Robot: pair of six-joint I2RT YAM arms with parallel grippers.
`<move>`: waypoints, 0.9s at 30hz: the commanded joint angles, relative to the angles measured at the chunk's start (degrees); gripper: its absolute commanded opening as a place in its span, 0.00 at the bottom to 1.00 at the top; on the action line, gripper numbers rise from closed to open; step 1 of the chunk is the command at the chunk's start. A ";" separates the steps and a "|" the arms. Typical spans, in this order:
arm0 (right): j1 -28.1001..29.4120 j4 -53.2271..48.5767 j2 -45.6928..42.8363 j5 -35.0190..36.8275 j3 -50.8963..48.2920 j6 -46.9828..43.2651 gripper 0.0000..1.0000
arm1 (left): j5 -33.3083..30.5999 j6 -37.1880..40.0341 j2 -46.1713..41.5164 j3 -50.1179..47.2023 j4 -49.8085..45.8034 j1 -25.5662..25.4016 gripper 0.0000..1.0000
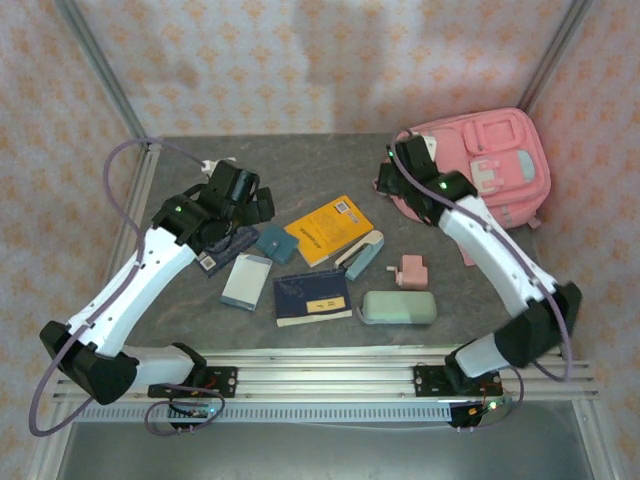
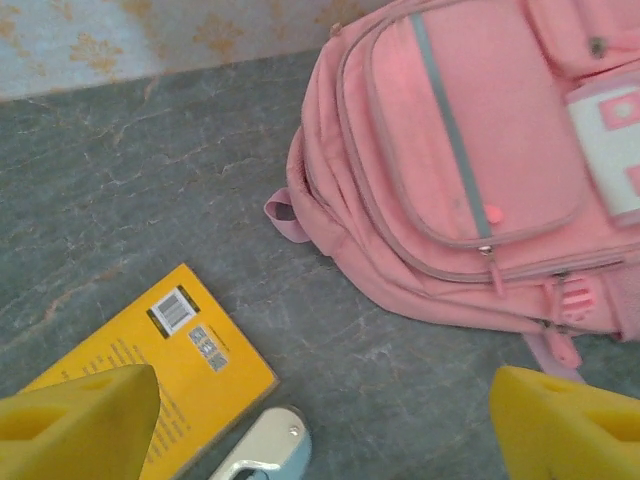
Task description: Pack books, pencil case, and school supplies into a backpack
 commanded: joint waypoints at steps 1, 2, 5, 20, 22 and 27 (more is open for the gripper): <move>-3.88 -5.60 6.57 -6.09 4.98 -1.27 0.85 | 4.09 -0.25 -0.79 -2.33 -2.85 -0.90 1.00; -4.29 -5.66 8.60 -4.38 5.78 -1.46 0.87 | 4.89 0.18 -1.29 -2.94 -2.55 -1.18 1.00; -6.45 -12.74 17.54 -0.93 14.02 -2.41 0.85 | 6.65 1.90 -3.41 -4.62 -2.56 -1.98 1.00; -13.72 -28.52 52.79 11.76 55.40 -7.39 0.90 | 1.61 7.37 -4.43 -7.92 -4.20 -8.62 0.99; -15.41 -29.38 55.62 14.30 56.07 -5.45 0.92 | 2.04 6.48 -2.56 -6.76 -5.55 -8.56 0.99; -18.88 -28.11 61.54 5.01 57.74 -5.41 0.93 | 2.47 4.36 0.74 -5.25 -7.48 -8.60 0.98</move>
